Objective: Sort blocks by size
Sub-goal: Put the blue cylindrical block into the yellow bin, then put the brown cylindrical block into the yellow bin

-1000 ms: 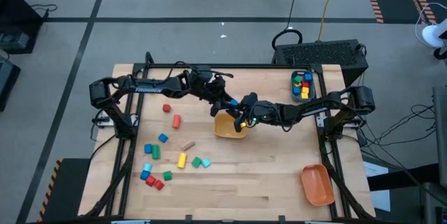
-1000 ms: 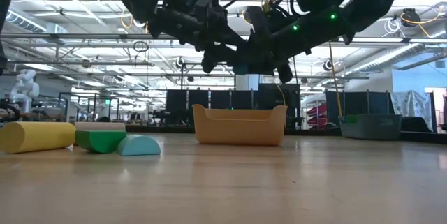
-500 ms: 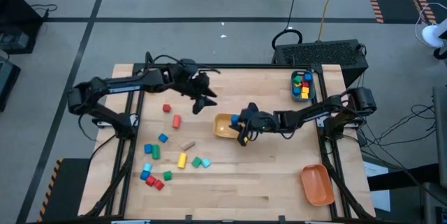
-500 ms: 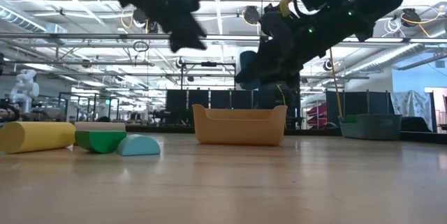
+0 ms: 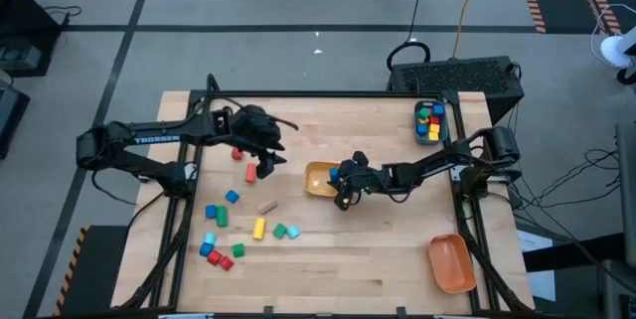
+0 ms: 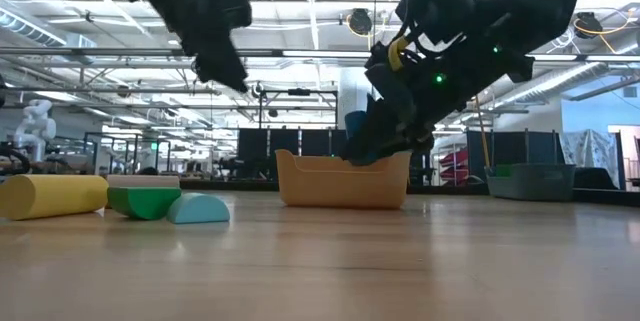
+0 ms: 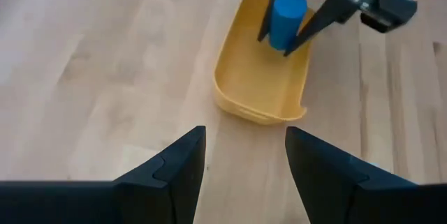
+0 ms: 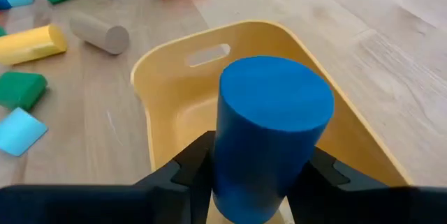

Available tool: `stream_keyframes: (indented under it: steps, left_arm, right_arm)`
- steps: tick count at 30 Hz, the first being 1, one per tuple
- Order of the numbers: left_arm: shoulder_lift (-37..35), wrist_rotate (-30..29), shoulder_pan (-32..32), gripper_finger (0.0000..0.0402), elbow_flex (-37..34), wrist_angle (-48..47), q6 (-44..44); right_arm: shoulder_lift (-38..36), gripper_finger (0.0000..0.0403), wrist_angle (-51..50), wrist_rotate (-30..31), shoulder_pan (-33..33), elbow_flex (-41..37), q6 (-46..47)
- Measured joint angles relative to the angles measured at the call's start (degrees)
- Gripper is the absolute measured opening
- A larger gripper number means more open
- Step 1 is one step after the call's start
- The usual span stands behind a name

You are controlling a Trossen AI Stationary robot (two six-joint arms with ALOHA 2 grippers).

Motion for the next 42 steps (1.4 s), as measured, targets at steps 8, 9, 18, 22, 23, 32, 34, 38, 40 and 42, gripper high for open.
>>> stream_keyframes:
  steps: [8, 9, 18, 22, 23, 32, 34, 38, 40, 42]
  left_arm:
    - [-0.1, 0.2, -4.3, 0.02, -2.9, -3.5, -2.9]
    - [-0.1, 0.2, -5.1, 0.02, -3.3, -3.5, -3.9]
    - [-0.1, -2.6, -14.1, 0.02, -7.5, -2.8, -14.5]
    - [0.0, -5.6, -18.7, 0.02, -10.4, 0.3, -19.6]
    - [0.2, -6.4, -19.8, 0.02, -10.9, 0.5, -20.6]
    - [2.8, -14.0, -27.4, 0.02, -16.3, 6.4, -27.5]
    - [4.2, -14.9, -28.4, 0.02, -17.3, 9.0, -28.0]
    - [7.8, -16.7, -29.2, 0.02, -18.4, 10.3, -28.8]
    - [9.4, -17.3, -29.2, 0.02, -18.4, 10.5, -28.9]
    - [10.8, -17.8, -29.1, 0.02, -18.4, 10.6, -28.5]
  right_arm:
    - [-1.3, 0.0195, 0.2, 1.3, 0.0, 0.0, -1.1]
    - [-1.4, 0.0203, 0.7, 1.4, 0.0, 0.0, -1.2]
    - [-5.4, 0.0244, 3.5, 7.4, 2.1, 0.0, -6.7]
    - [-8.2, 0.0243, 3.8, 12.6, 4.5, 0.0, -10.9]
    - [-8.8, 0.0243, 3.9, 13.1, 5.1, 0.0, -11.5]
    - [-10.2, 0.0243, 3.9, 13.3, 7.9, 0.0, -12.1]
    - [-10.2, 0.0242, 3.8, 13.3, 8.3, 0.0, -11.3]
    - [-10.2, 0.0242, 4.7, 13.3, 8.9, 0.0, -11.2]
    - [-10.2, 0.0242, 5.3, 13.3, 9.0, 0.0, -11.1]
    - [-10.2, 0.0242, 5.3, 13.3, 9.1, 0.0, -11.1]
